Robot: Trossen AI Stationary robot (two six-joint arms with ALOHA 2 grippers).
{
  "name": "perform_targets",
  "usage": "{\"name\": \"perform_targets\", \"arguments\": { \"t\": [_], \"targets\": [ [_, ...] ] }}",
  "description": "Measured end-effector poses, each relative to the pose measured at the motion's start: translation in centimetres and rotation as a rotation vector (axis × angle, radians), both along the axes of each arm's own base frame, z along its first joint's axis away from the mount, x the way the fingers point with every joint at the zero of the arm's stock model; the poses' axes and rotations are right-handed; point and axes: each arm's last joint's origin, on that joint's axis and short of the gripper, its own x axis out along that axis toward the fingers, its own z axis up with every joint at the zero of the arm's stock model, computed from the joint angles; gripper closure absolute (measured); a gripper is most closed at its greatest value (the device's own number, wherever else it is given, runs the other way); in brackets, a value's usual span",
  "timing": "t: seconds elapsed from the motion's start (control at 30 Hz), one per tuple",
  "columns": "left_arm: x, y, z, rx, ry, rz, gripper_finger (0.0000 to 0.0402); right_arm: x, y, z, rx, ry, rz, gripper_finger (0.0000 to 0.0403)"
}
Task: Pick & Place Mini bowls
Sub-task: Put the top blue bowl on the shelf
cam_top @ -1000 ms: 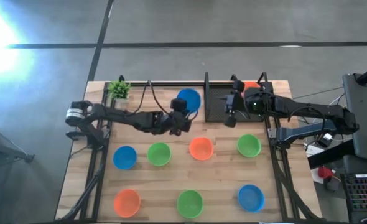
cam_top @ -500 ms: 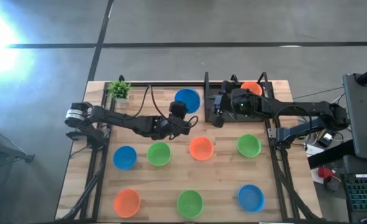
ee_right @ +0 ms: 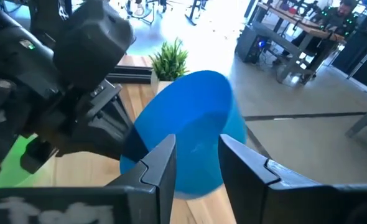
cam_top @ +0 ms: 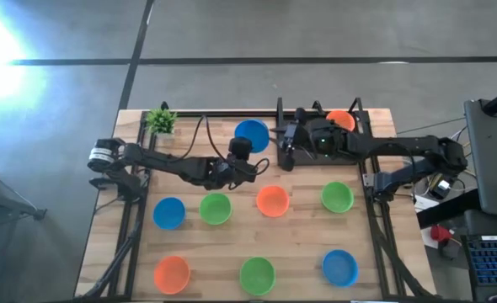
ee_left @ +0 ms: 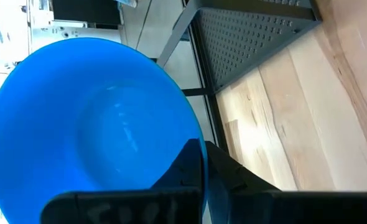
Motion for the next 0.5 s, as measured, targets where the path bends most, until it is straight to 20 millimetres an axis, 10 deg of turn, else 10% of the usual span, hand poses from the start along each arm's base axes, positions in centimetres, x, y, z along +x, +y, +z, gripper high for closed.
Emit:
{"name": "perform_targets", "arguments": {
  "t": [0.5],
  "targets": [
    [-0.6, 0.1, -0.7, 0.026, 0.106, 0.027, 0.0401, 2.5, -0.9, -2.5, -0.008, -0.008, -0.144, 0.0302]
  ]
}}
